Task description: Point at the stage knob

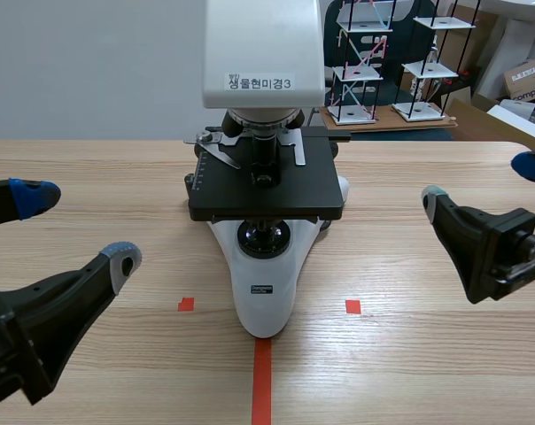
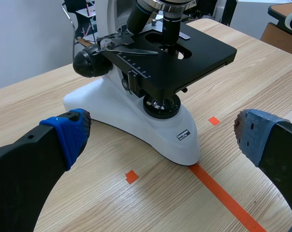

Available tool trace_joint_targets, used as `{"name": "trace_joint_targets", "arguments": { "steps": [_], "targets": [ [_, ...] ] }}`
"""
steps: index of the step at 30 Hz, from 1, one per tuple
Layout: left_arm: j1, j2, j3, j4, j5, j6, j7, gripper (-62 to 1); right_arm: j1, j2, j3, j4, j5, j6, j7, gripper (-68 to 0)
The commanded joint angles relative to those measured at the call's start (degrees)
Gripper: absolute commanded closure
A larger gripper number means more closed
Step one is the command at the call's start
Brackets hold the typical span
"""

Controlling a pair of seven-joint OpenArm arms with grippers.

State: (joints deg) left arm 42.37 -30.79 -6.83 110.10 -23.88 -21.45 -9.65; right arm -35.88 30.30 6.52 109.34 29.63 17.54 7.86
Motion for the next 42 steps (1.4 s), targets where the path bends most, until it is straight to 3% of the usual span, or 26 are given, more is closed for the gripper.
{"name": "trace_joint_targets", "arguments": {
  "steps": [1,10,28,30,34,38,42],
  "targets": [
    [0.3,0.3,-0.3,0.4,-0.6,-0.1,-0.8,-62.3,0.8,0.6,0.6,0.7,0.3,-0.3,0.7,-61.9],
    [0.3,0.3,-0.3,0.4,-0.6,-0.1,-0.8,-62.3,0.8,0.6,0.6,0.7,-3.3,-0.2,5.7,-61.9],
    [0.3,0.3,-0.3,0.4,-0.6,-0.1,-0.8,-62.3,0.5,0.6,0.5,0.7,-3.5,-0.2,5.1,-61.6],
    [0.3,0.3,-0.3,0.4,-0.5,-0.1,-0.8,-62.3,0.5,0.6,0.5,0.7,-4.0,-0.6,4.3,-56.3],
    [0.3,0.3,-0.3,0.4,-0.6,-0.1,-0.8,-62.3,0.5,0.6,0.5,0.7,-4.1,-1.1,3.4,-37.6],
    [0.3,0.3,-0.3,0.4,-0.6,-0.1,-0.8,-62.3,0.5,-0.1,0.5,0.7,-4.4,-1.4,0.7,-26.5],
    [0.3,0.3,-0.3,0.4,-0.5,-0.1,-0.8,-62.3,0.8,-3.0,0.6,0.7,-8.2,-1.7,-1.7,-8.6]
  ]
}}
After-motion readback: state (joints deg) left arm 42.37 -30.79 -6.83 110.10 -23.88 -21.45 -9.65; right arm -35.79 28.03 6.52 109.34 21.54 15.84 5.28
